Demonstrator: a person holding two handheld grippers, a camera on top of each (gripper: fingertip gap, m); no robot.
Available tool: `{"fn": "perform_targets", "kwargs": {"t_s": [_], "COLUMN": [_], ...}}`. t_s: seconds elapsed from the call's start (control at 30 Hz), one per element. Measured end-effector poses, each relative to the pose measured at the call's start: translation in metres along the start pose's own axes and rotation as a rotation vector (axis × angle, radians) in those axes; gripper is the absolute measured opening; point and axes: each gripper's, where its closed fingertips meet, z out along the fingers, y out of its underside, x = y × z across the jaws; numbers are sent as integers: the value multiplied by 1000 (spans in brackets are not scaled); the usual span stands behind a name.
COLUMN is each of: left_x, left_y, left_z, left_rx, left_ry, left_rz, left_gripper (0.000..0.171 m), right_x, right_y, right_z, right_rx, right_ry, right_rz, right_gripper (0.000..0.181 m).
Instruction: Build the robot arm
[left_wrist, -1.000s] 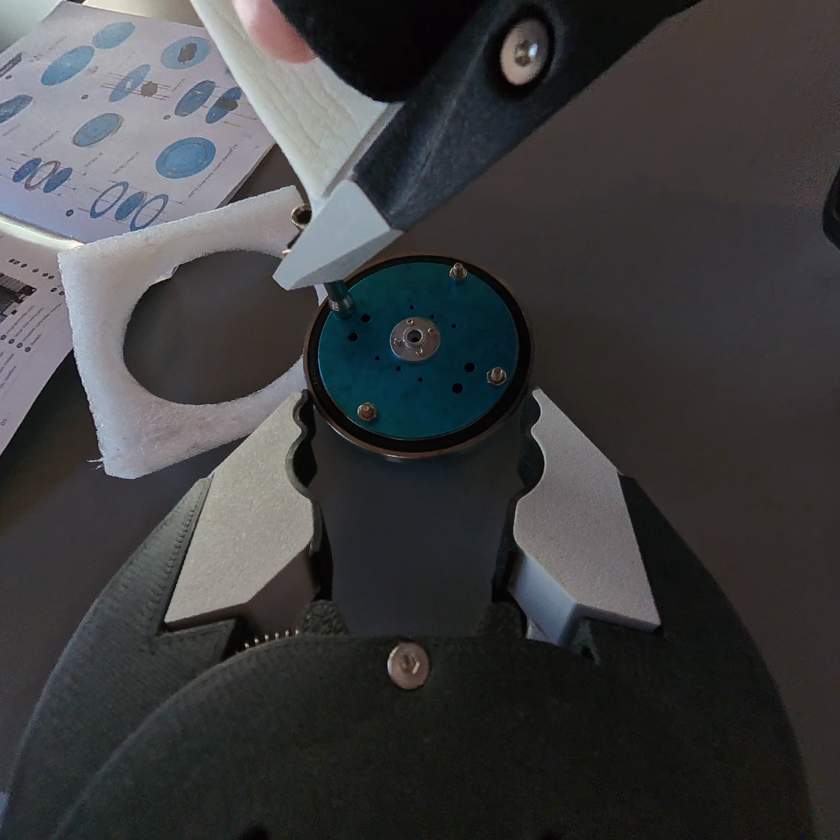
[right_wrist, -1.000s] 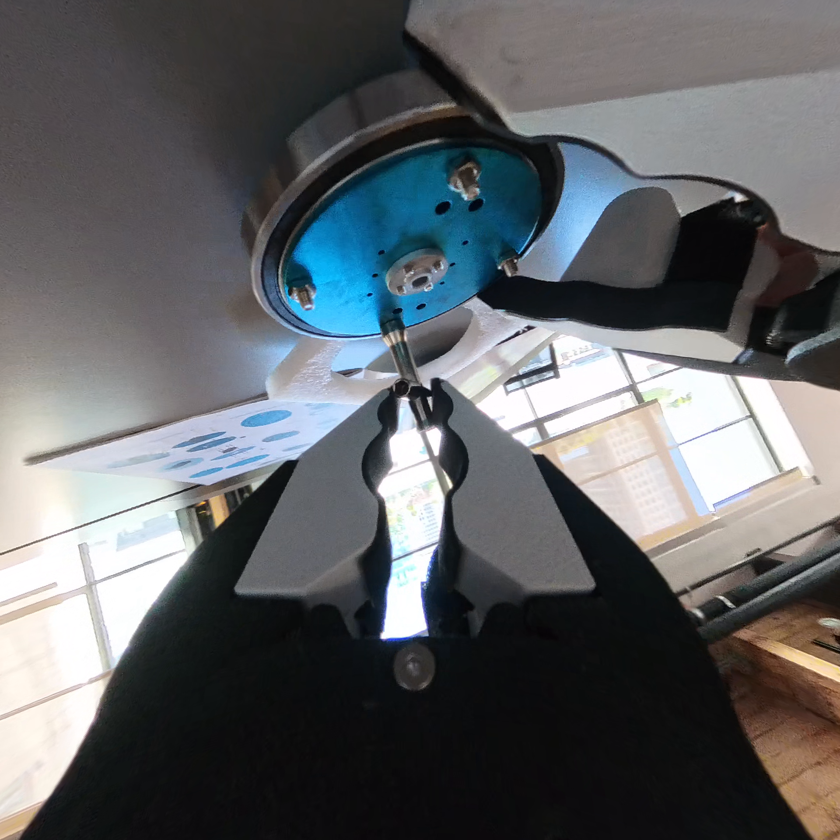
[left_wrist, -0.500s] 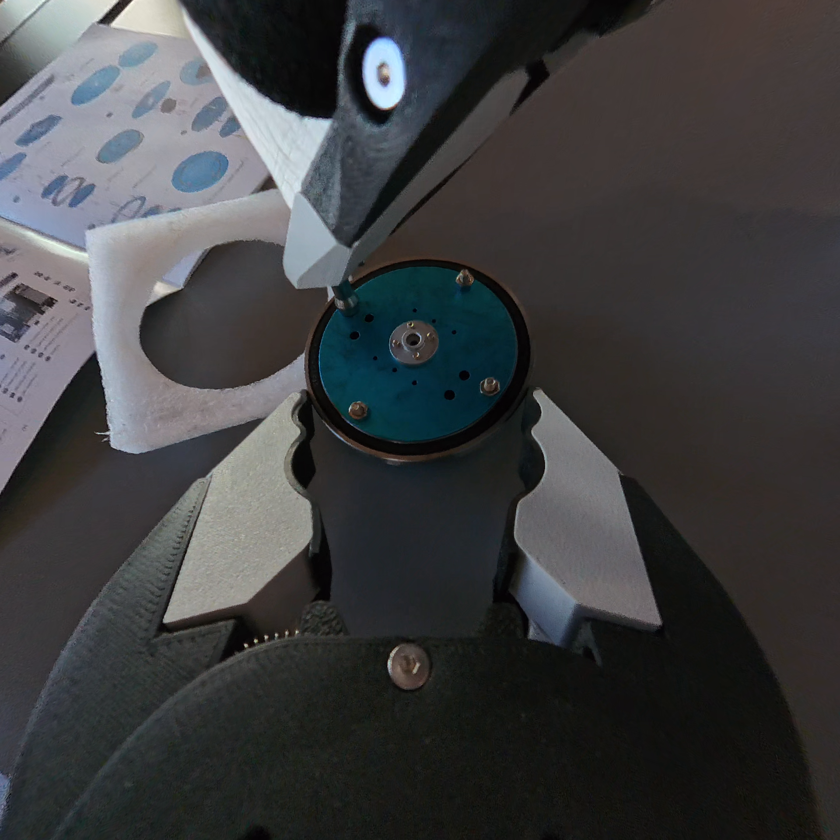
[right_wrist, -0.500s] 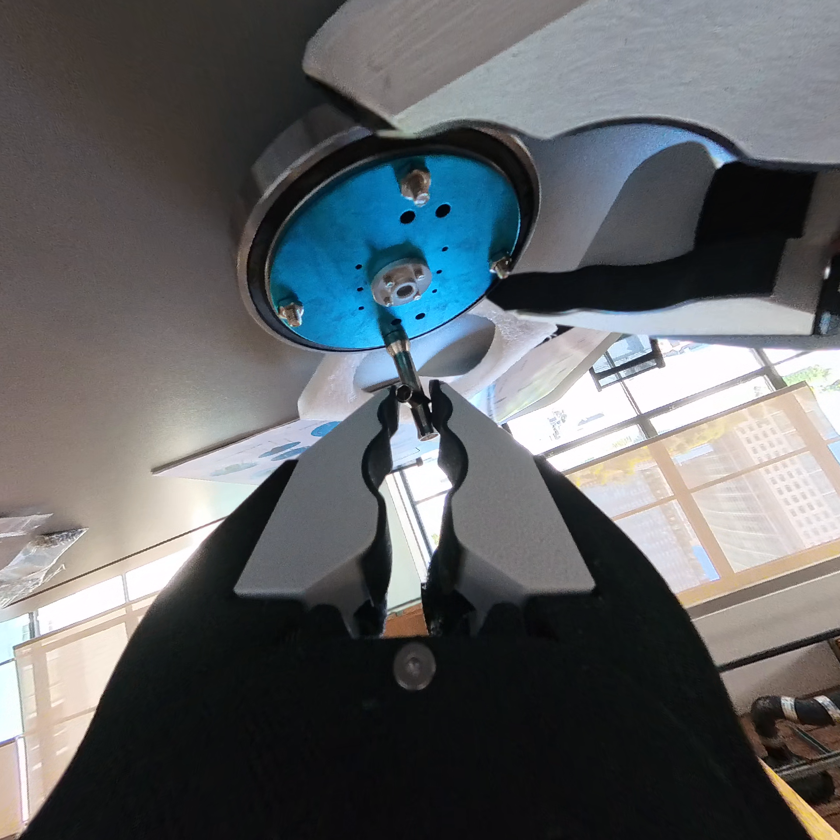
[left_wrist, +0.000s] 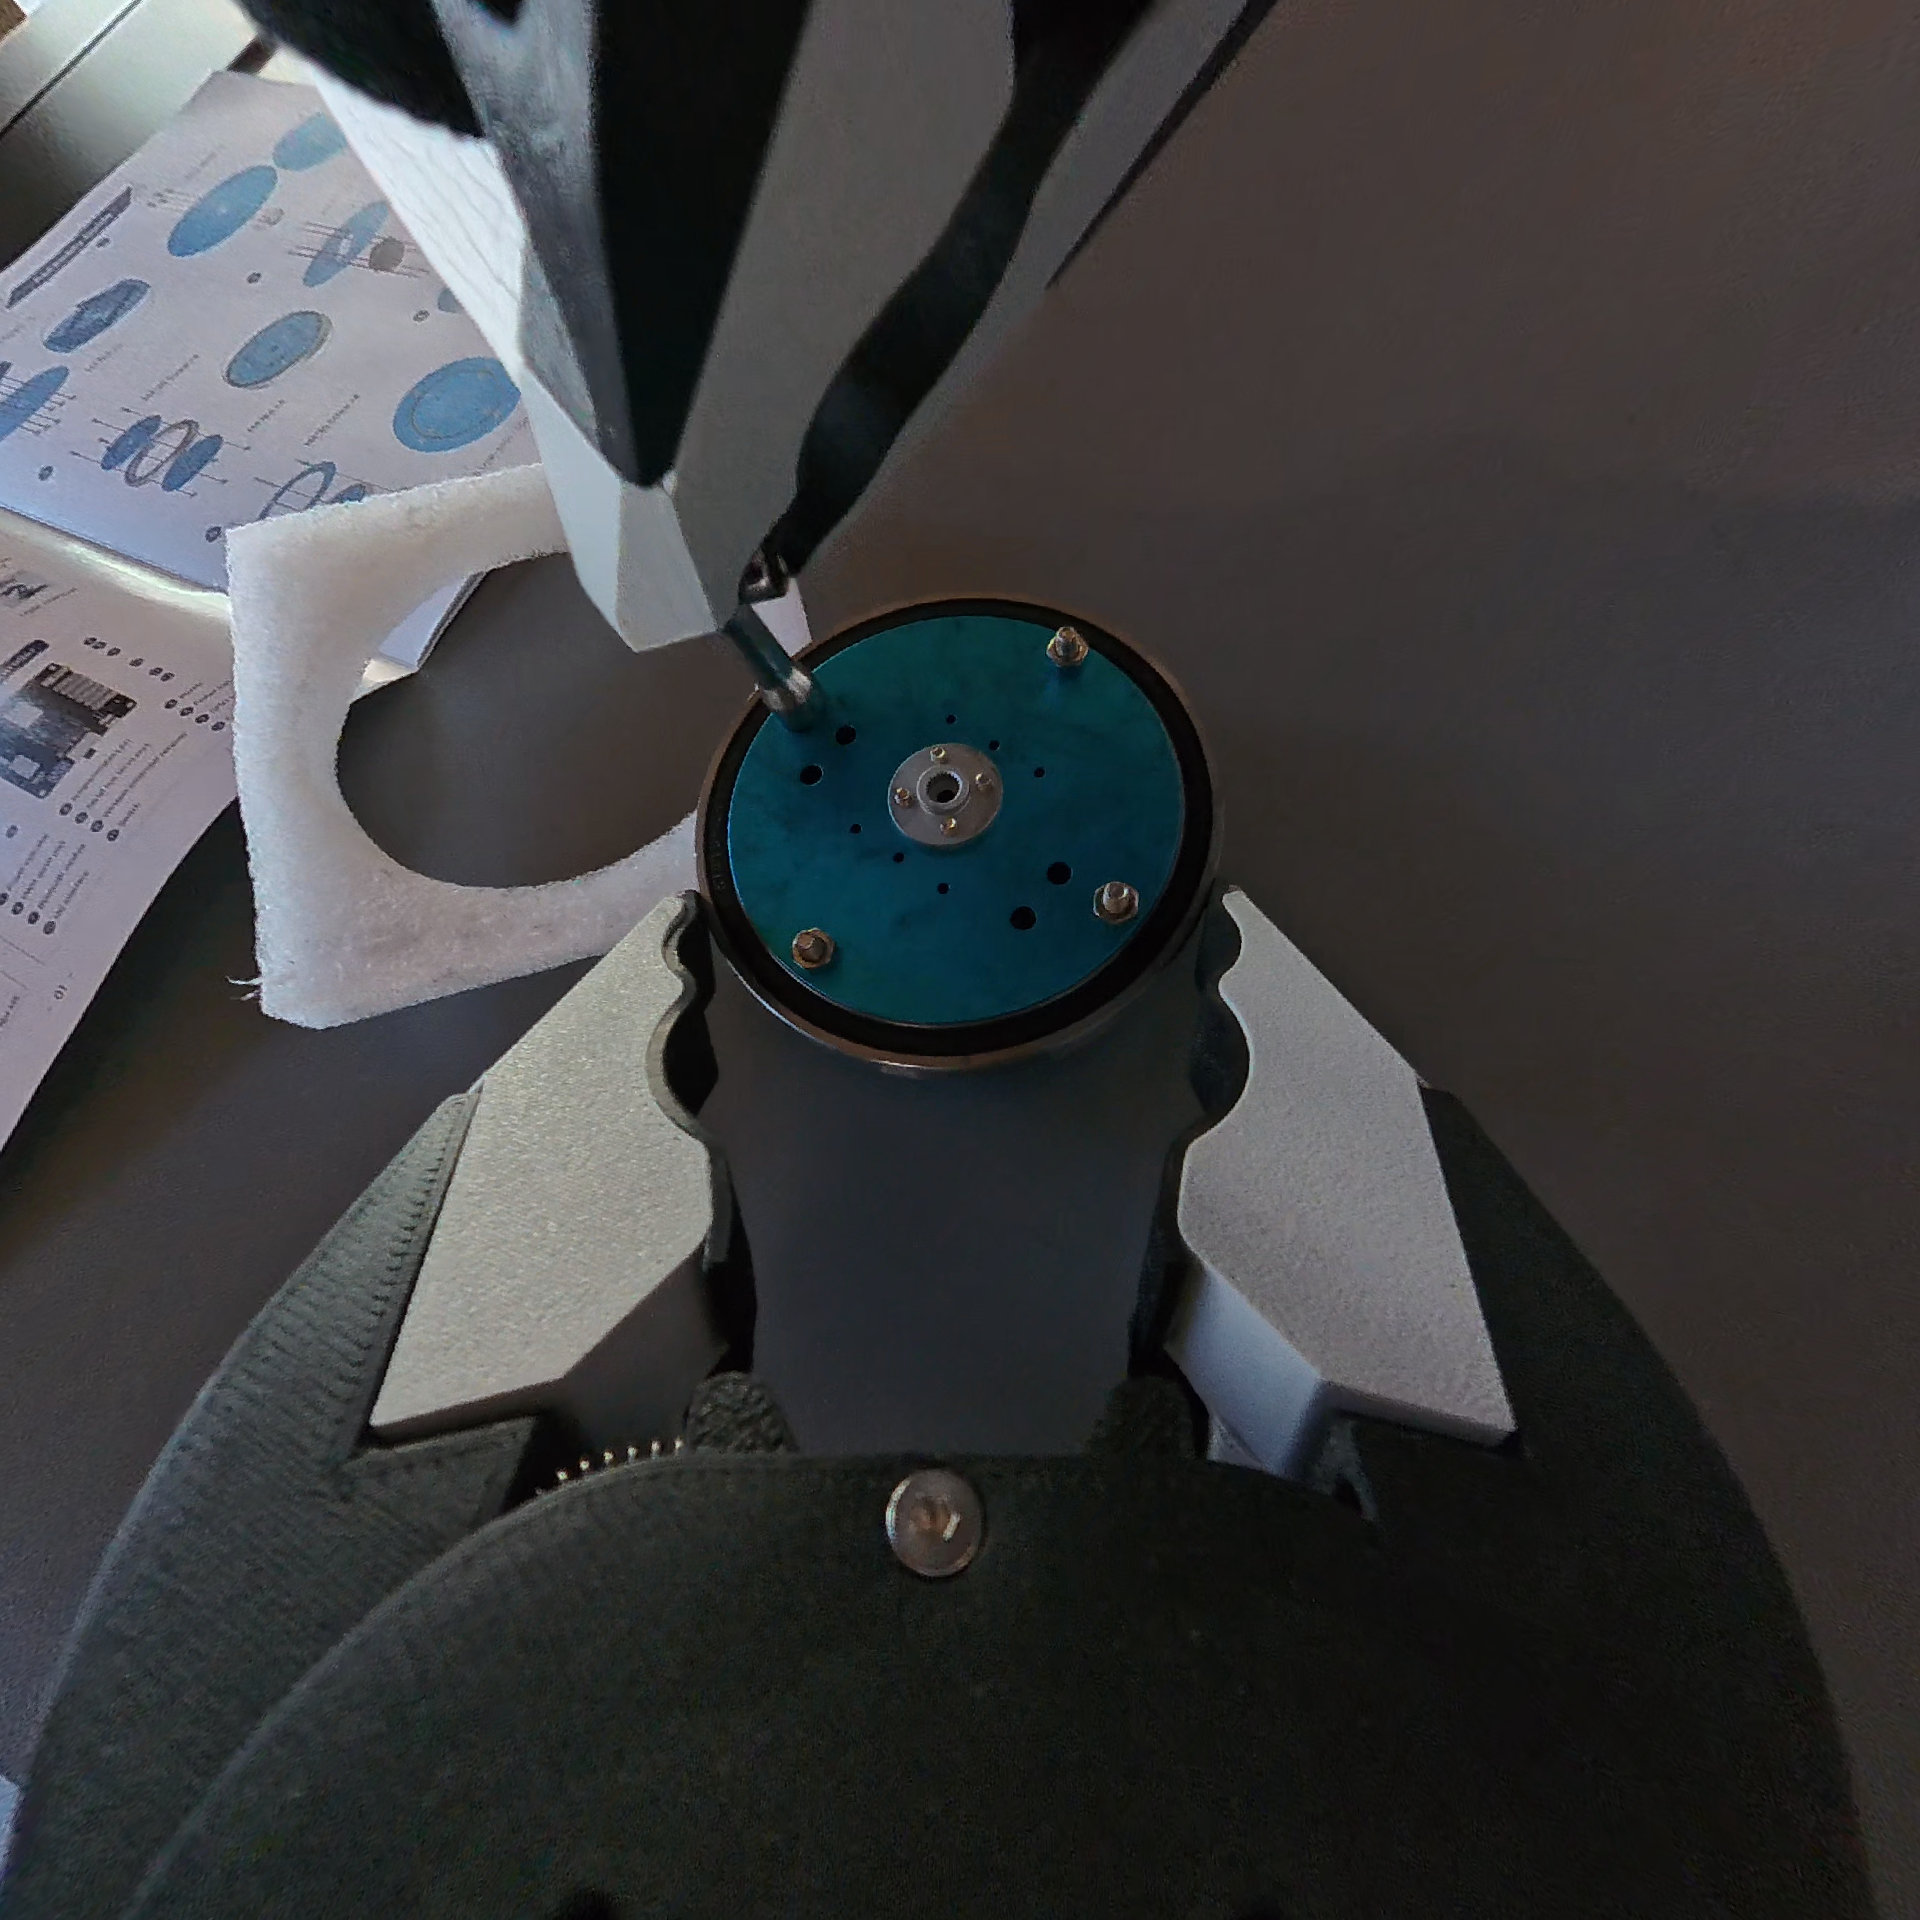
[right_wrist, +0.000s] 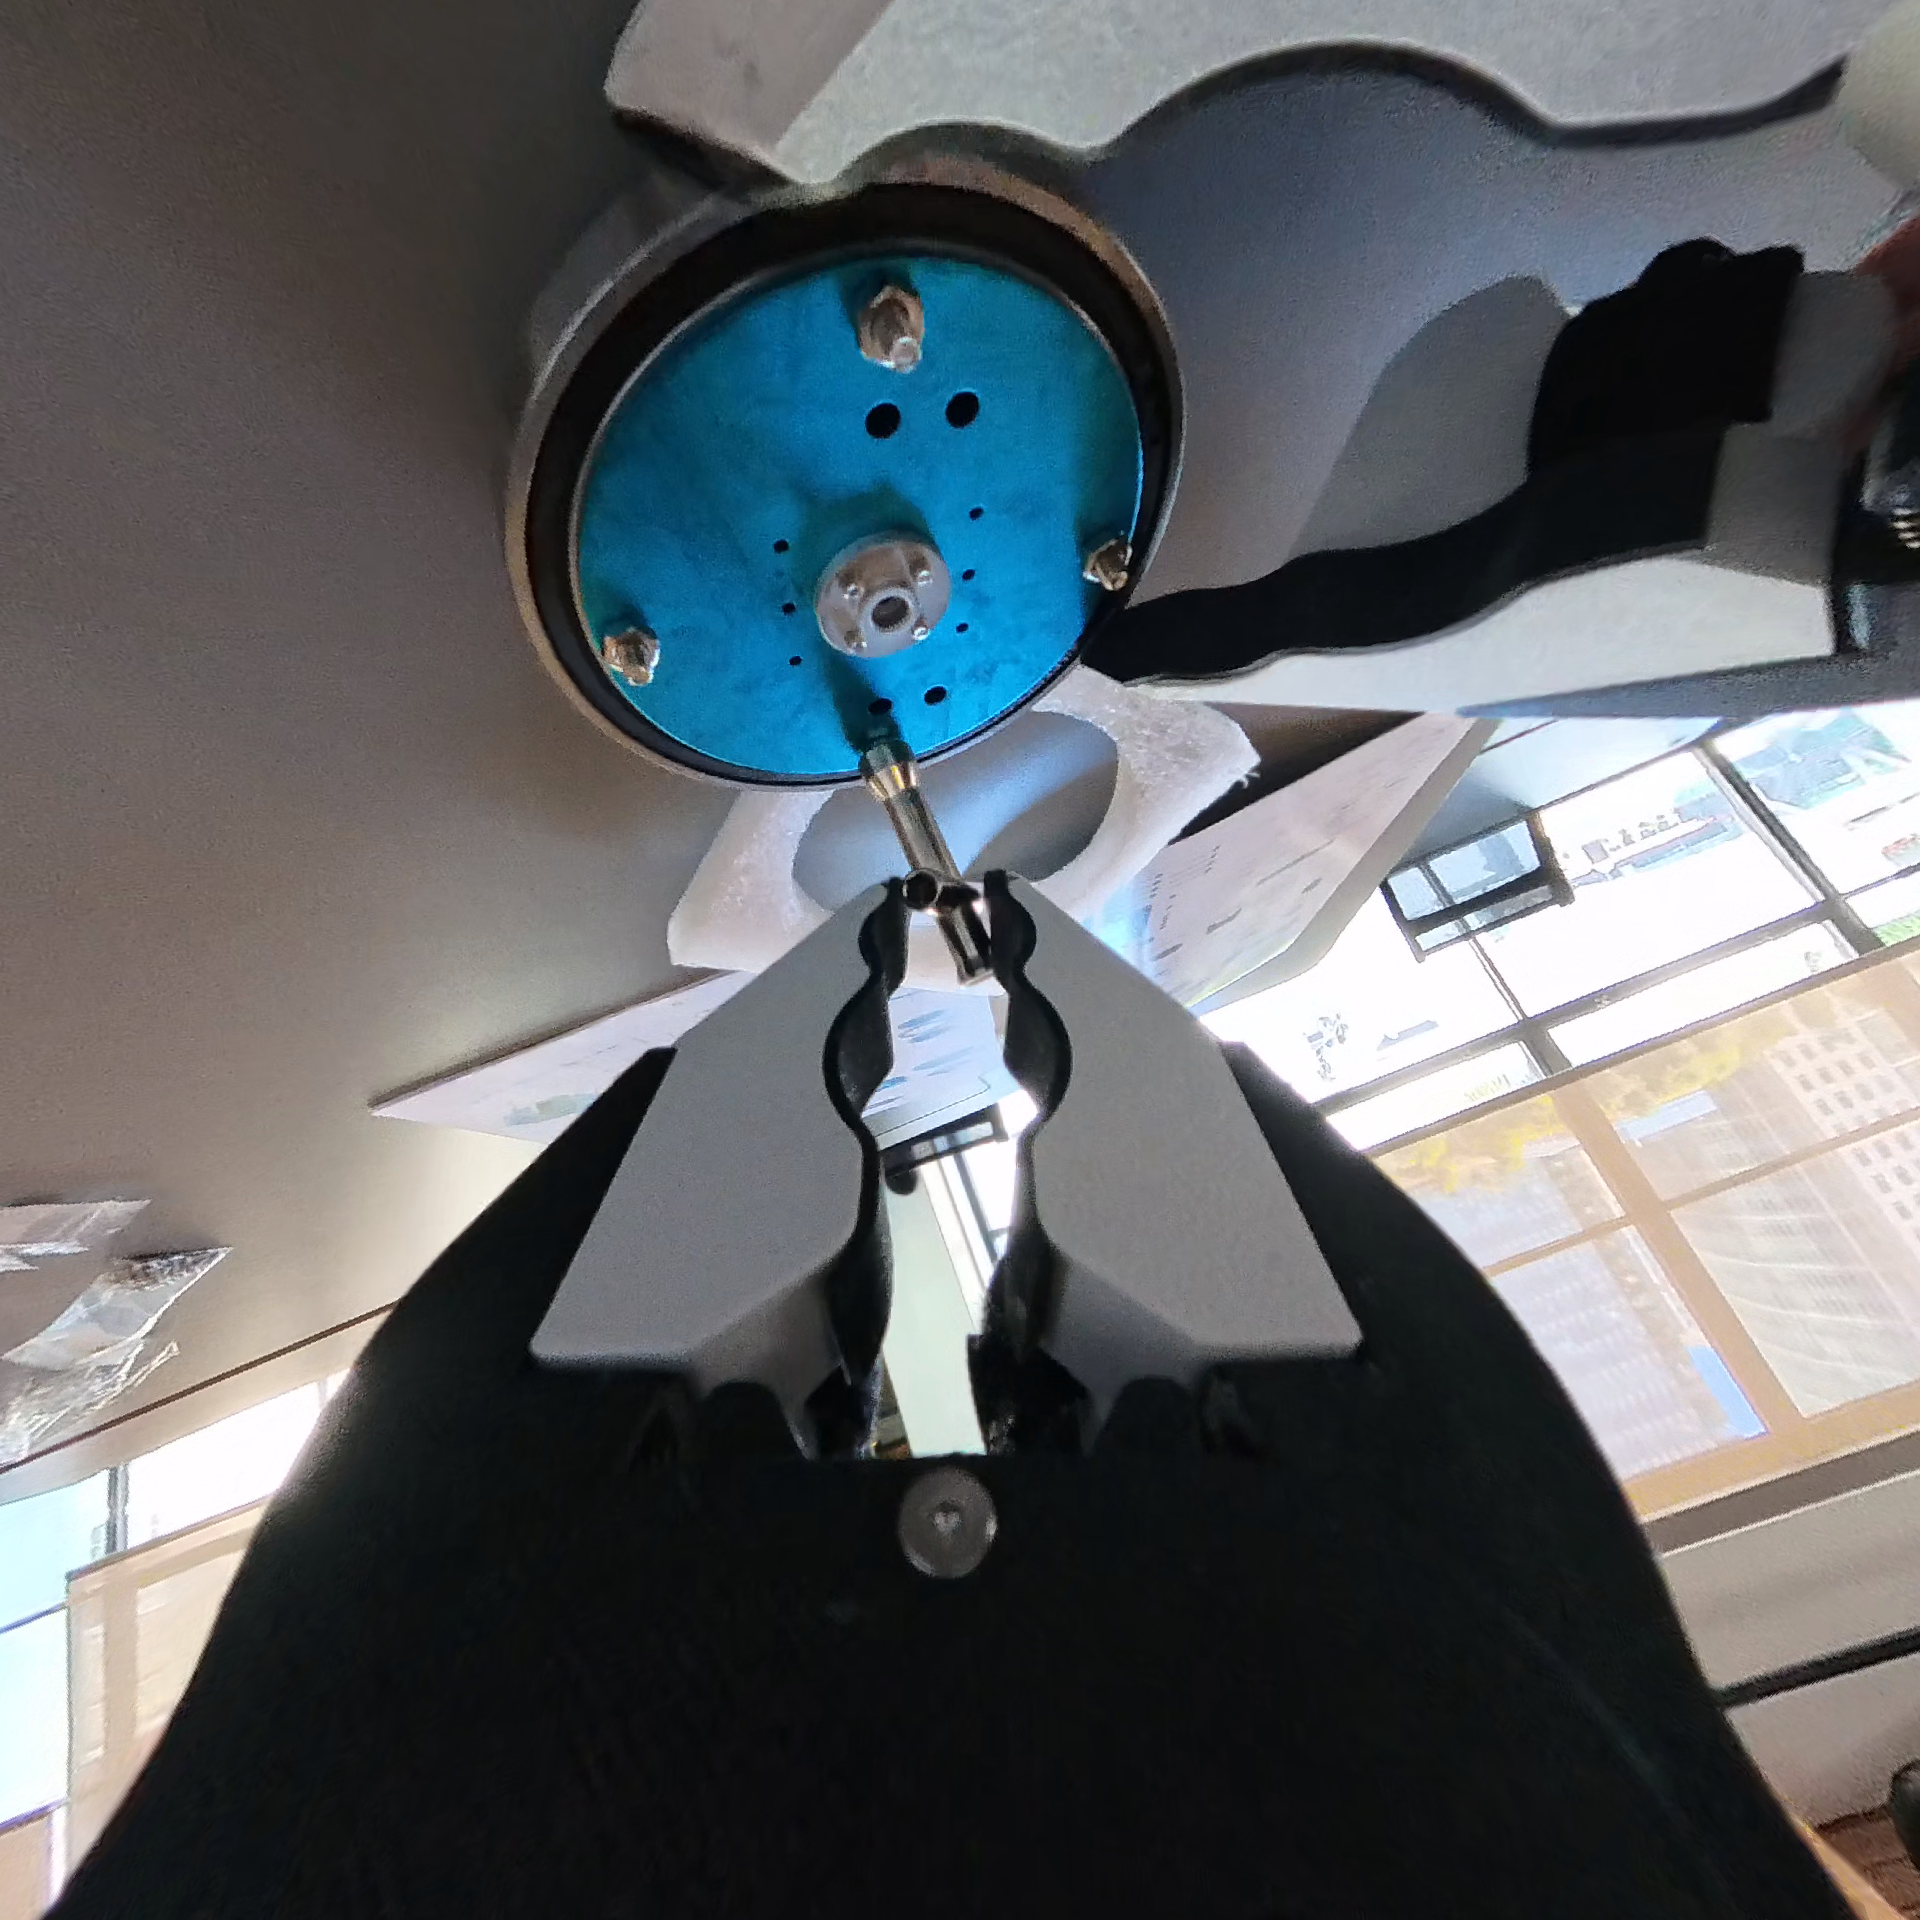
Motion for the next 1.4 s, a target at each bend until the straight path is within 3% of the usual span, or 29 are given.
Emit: {"fn": "perform_targets", "kwargs": {"t_s": [0.4, 0.7, 0.87, 1.4], "left_x": [0, 1, 2, 4], "left_y": [0, 2, 2, 2], "left_z": [0, 1, 1, 1], "left_rx": [-1, -12, -13, -11], "left_ry": [6, 3, 1, 15], "left_rz": [-4, 9, 21, 18], "left_gripper": [93, 89, 67, 69], "right_x": [-4, -13, -12, -13], "right_y": [-10, -16, -11, -7], "right_z": [-5, -6, -3, -2], "right_rx": [39, 86, 76, 167], "right_ry": [28, -187, -78, -85], "right_rz": [-39, 202, 107, 2], "right_gripper": [11, 7, 7, 6]}}
